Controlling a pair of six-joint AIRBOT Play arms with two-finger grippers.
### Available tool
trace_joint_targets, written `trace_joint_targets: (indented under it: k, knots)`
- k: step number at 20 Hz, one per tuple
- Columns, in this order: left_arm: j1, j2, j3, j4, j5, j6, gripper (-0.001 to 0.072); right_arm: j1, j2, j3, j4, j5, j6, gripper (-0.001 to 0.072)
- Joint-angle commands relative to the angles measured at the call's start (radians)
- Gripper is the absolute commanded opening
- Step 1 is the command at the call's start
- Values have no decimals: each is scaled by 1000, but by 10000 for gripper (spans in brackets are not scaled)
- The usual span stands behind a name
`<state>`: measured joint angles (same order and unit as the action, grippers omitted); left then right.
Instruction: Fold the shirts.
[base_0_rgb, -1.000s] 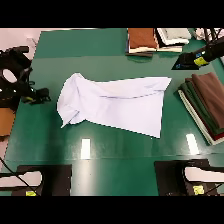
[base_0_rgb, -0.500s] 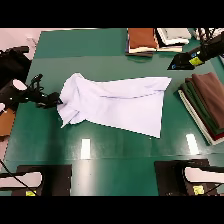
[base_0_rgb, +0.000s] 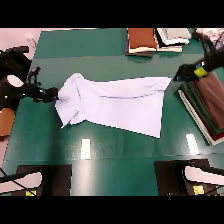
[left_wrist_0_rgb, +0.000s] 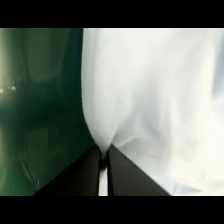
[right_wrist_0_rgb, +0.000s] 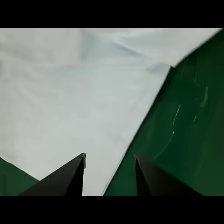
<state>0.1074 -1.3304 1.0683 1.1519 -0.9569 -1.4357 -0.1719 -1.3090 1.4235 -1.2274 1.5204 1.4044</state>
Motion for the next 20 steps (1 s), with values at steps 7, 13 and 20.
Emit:
trace_joint_targets:
  k: [7,13,20]
  knots:
    - [1,118,17,14,-60,31,29,-141,194,-835,113,-163,-27,568]
    - [1,118,17,14,-84,31,29,76,193,-926,267,-332,-40,416]
    - [1,177,34,19,-82,31,28,212,208,-731,246,-363,-42,18]
